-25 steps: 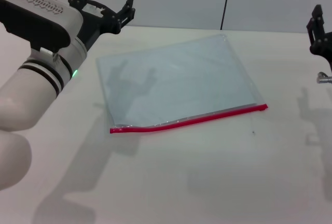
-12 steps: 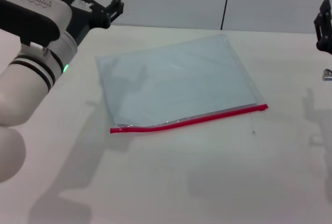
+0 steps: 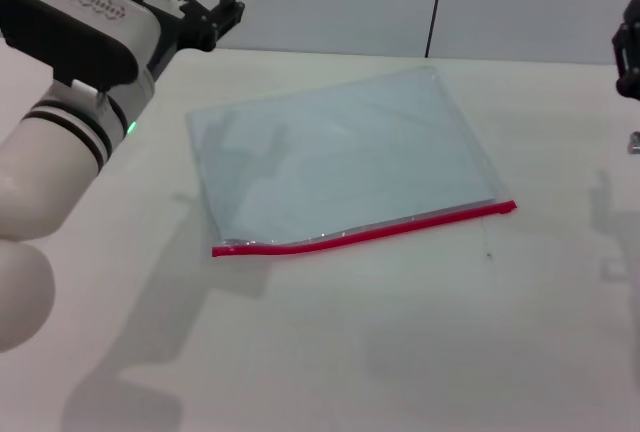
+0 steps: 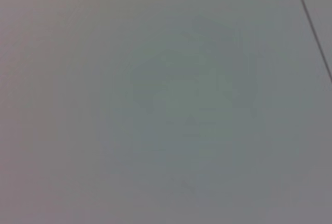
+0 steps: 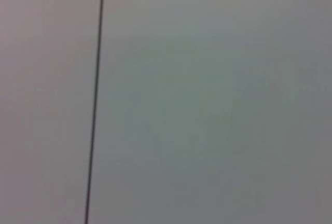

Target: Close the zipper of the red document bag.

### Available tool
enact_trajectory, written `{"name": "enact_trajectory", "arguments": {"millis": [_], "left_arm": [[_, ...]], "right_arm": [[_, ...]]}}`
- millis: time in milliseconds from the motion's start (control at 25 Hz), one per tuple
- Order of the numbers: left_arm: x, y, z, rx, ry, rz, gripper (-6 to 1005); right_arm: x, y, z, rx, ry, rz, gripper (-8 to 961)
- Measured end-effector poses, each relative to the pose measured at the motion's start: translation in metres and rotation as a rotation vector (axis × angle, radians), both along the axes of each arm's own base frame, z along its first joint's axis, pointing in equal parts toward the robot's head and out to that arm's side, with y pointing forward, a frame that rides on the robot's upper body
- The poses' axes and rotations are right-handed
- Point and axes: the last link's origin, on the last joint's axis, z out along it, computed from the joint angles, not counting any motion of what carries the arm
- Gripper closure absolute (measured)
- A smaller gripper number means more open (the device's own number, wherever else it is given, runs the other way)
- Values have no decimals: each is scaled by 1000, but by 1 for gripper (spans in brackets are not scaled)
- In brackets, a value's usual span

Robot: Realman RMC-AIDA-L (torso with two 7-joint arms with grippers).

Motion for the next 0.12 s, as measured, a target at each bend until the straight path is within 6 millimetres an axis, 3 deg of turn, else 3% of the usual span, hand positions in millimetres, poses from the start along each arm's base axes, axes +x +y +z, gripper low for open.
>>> {"name": "enact_trajectory", "arguments": {"millis": [120], "left_arm": [[-2, -3, 0, 3, -5, 1, 122]], "right_arm": [[2, -1, 4, 23, -2, 6, 350]]}}
